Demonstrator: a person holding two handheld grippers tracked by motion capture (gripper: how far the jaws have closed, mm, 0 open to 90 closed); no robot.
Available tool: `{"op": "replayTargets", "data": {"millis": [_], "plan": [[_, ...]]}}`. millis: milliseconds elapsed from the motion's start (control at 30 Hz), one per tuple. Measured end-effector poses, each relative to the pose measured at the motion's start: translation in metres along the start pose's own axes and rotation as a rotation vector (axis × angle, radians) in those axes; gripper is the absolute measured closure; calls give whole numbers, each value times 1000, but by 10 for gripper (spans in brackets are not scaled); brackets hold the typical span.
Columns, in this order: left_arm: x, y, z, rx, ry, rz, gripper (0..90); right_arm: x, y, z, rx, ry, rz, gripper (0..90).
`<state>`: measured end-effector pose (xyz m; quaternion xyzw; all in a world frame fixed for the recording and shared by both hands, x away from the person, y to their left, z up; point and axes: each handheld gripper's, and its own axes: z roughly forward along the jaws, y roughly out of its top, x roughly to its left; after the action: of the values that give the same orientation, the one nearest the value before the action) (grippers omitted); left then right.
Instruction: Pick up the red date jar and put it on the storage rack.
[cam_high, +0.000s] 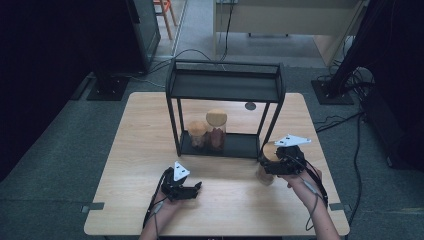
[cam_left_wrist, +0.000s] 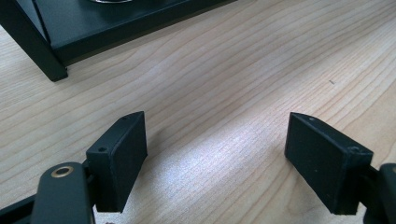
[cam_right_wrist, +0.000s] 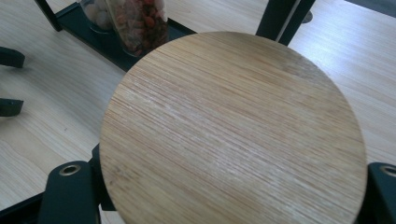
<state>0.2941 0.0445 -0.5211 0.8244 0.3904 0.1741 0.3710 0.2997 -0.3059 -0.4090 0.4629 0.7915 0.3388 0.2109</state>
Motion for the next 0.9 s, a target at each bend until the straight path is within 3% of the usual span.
{"op": "replayTargets", "data": {"millis": [900], "plan": [[0, 0, 0, 0, -3, -3, 214, 8, 10, 7, -15, 26, -12, 249]]}}
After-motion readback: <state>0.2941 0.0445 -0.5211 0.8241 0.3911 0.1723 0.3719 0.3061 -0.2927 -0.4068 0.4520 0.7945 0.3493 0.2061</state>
